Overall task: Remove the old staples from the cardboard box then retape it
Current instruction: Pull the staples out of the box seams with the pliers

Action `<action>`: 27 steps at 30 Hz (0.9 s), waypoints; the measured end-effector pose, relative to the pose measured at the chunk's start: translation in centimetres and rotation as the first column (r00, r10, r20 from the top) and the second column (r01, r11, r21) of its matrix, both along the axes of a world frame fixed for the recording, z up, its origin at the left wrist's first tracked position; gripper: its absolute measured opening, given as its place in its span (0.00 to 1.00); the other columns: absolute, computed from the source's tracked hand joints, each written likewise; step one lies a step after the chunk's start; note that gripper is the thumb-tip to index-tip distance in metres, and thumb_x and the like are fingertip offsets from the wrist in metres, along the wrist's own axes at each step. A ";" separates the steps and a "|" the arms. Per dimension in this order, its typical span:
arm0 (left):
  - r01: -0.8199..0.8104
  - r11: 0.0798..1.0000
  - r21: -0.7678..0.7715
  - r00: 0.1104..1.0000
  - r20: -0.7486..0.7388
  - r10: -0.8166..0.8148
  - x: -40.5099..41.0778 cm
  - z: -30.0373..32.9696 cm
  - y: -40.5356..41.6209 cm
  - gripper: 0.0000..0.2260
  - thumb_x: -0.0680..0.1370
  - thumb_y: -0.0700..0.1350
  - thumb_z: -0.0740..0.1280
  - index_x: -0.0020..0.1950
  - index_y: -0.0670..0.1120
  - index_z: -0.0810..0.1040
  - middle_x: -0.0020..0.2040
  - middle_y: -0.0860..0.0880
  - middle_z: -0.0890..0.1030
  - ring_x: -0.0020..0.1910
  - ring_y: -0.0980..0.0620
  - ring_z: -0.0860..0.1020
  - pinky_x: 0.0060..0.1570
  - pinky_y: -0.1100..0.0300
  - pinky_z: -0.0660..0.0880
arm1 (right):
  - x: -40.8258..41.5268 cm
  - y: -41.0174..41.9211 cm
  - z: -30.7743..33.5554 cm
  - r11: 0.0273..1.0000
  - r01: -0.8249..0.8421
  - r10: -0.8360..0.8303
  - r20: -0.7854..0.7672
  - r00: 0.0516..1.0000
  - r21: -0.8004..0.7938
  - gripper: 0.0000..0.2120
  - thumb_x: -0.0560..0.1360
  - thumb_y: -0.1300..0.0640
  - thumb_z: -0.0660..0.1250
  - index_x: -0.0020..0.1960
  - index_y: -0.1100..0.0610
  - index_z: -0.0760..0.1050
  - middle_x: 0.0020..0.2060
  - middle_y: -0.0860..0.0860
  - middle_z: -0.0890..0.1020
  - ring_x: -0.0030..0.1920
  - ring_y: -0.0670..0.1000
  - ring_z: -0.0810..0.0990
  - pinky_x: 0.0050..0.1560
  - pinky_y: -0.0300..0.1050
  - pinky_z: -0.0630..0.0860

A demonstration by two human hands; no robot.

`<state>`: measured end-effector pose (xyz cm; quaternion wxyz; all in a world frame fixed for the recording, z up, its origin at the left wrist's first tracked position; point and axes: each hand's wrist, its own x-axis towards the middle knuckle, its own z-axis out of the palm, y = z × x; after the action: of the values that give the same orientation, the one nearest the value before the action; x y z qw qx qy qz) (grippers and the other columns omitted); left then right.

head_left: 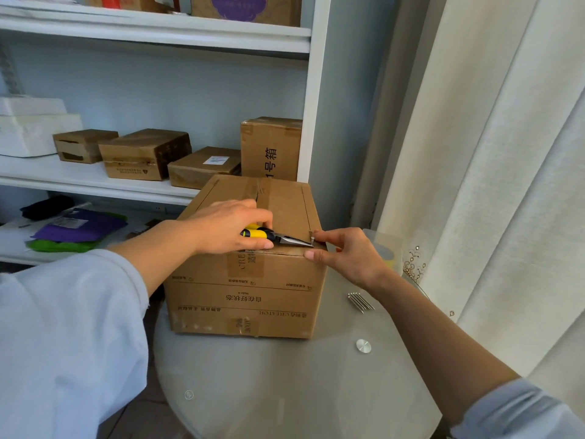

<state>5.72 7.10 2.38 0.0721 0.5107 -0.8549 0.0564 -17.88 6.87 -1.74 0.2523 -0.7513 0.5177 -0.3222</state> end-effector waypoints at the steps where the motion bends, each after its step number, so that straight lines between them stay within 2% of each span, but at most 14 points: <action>1: -0.005 1.000 -0.003 1.000 -0.022 0.005 0.1 -0.3 0.1 0.13 0.75 0.63 0.61 0.55 0.59 0.71 0.47 0.57 0.70 0.48 0.57 0.71 0.38 0.65 0.61 | 0.0 0.0 0.0 1.000 0.001 -0.001 -0.008 1.000 -0.010 0.25 0.72 0.51 0.72 0.67 0.57 0.74 0.63 0.49 0.78 0.65 0.49 0.73 0.63 0.43 0.67; 3: -0.022 1.000 0.006 0.996 -0.087 0.023 0.3 -0.7 0.3 0.11 0.75 0.62 0.62 0.54 0.60 0.71 0.46 0.57 0.69 0.46 0.58 0.69 0.35 0.66 0.59 | 0.1 -0.1 0.1 1.000 0.005 -0.005 0.009 1.000 -0.017 0.23 0.72 0.51 0.72 0.65 0.56 0.76 0.62 0.49 0.79 0.64 0.48 0.74 0.60 0.40 0.66; 6: -0.043 0.999 0.030 0.983 -0.179 0.047 0.7 -1.1 0.6 0.10 0.75 0.61 0.63 0.53 0.60 0.72 0.47 0.57 0.69 0.44 0.61 0.67 0.35 0.66 0.59 | 0.4 0.2 0.2 1.000 0.010 -0.009 0.121 0.993 -0.004 0.18 0.74 0.52 0.71 0.61 0.56 0.79 0.60 0.48 0.80 0.62 0.46 0.75 0.60 0.39 0.67; 9: -0.047 0.998 0.044 0.976 -0.209 0.055 0.7 -1.4 0.7 0.09 0.75 0.61 0.63 0.52 0.60 0.72 0.46 0.59 0.68 0.43 0.62 0.67 0.36 0.66 0.60 | 0.8 0.4 0.3 0.999 0.048 -0.049 0.182 0.982 0.006 0.13 0.75 0.53 0.69 0.58 0.57 0.81 0.55 0.49 0.83 0.57 0.47 0.78 0.62 0.45 0.73; 12: -0.042 0.998 0.054 0.964 -0.261 0.055 0.3 -1.6 0.7 0.08 0.75 0.61 0.63 0.51 0.60 0.72 0.46 0.58 0.68 0.44 0.60 0.68 0.36 0.63 0.62 | 1.3 0.1 0.4 0.989 0.148 -0.141 0.213 0.967 -0.016 0.10 0.76 0.52 0.68 0.50 0.56 0.84 0.44 0.50 0.85 0.48 0.48 0.82 0.57 0.51 0.78; 15: -0.070 0.997 0.040 0.959 -0.274 0.079 -0.2 -1.7 0.9 0.09 0.75 0.60 0.64 0.52 0.59 0.72 0.47 0.57 0.69 0.47 0.57 0.69 0.39 0.60 0.64 | 1.7 -0.2 0.7 0.973 0.225 -0.211 0.221 0.952 -0.043 0.08 0.74 0.51 0.70 0.45 0.55 0.85 0.38 0.50 0.84 0.43 0.49 0.82 0.52 0.53 0.80; 18: -0.089 0.995 0.035 0.954 -0.286 0.095 -0.1 -1.9 1.3 0.11 0.75 0.61 0.64 0.54 0.60 0.72 0.48 0.56 0.69 0.50 0.56 0.69 0.41 0.60 0.64 | 1.9 -0.2 0.9 0.970 0.239 -0.225 0.215 0.950 -0.045 0.08 0.74 0.51 0.71 0.45 0.55 0.84 0.38 0.50 0.84 0.43 0.50 0.82 0.51 0.51 0.80; 27: -0.073 0.997 -0.024 0.996 -0.057 0.072 -0.4 -0.3 1.8 0.16 0.75 0.63 0.61 0.59 0.59 0.71 0.48 0.55 0.69 0.48 0.57 0.68 0.38 0.61 0.62 | 2.2 -0.2 0.8 0.973 0.224 -0.207 0.217 0.954 -0.057 0.10 0.74 0.51 0.70 0.49 0.57 0.84 0.42 0.50 0.84 0.45 0.49 0.82 0.51 0.50 0.80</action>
<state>5.36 8.85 2.06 0.1005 0.5417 -0.8327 0.0557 -15.63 6.70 -0.89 0.2379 -0.6618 0.5536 -0.4460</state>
